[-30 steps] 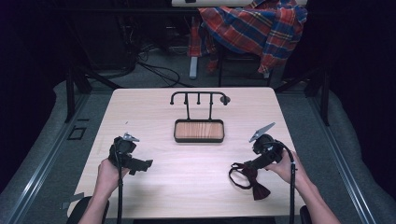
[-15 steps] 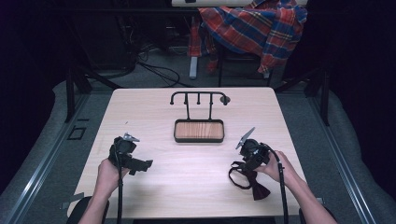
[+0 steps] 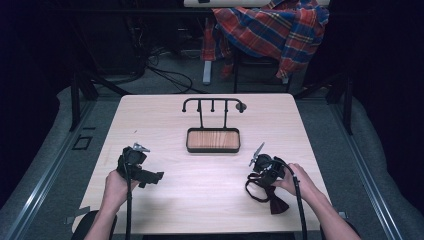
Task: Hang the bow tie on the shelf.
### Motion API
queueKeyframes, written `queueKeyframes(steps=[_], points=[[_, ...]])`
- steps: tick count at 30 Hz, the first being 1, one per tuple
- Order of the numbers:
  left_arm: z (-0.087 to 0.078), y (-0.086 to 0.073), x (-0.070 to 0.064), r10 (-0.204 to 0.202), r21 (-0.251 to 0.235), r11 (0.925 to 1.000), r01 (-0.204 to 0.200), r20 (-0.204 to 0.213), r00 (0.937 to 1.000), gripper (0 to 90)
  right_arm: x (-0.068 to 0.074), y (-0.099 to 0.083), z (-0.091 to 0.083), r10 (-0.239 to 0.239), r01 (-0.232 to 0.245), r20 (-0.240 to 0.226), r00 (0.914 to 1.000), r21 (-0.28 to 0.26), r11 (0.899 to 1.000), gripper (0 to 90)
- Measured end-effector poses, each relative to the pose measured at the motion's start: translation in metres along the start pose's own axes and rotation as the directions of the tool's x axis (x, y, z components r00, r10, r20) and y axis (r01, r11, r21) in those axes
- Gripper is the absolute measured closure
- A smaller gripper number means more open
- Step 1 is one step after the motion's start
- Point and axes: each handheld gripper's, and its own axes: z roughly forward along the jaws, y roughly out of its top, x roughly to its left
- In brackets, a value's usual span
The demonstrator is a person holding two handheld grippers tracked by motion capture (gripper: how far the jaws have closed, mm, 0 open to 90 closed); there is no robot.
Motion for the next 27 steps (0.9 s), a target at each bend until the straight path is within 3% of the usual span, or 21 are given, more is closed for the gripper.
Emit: queueKeyframes(steps=[10,15,19,23,27], points=[[0.000,0.000,0.000,0.001,-0.001,1.0000,-0.001,-0.001,1.0000,0.1,0.002,0.000,0.003,-0.020,0.018,0.033,0.9993,0.038,0.999,88.1],[-0.001,0.000,0.001,0.002,-0.001,1.0000,-0.002,-0.002,1.0000,0.2,0.000,-0.002,-0.003,0.007,-0.007,0.046,0.9989,-0.004,1.000,88.4],[-0.001,0.000,0.001,0.002,-0.002,1.0000,-0.002,-0.004,1.0000,0.2,-0.002,-0.003,-0.014,0.036,-0.030,0.095,0.9949,-0.061,0.998,88.5],[0.000,0.000,0.000,0.002,-0.002,1.0000,-0.002,-0.005,1.0000,0.2,-0.003,-0.005,-0.031,0.074,-0.052,0.168,0.9830,-0.129,0.990,88.6],[0.000,0.000,0.000,0.002,-0.002,1.0000,-0.002,-0.005,1.0000,0.2,-0.004,-0.006,-0.037,0.107,-0.076,0.183,0.9774,-0.171,0.982,88.6]])
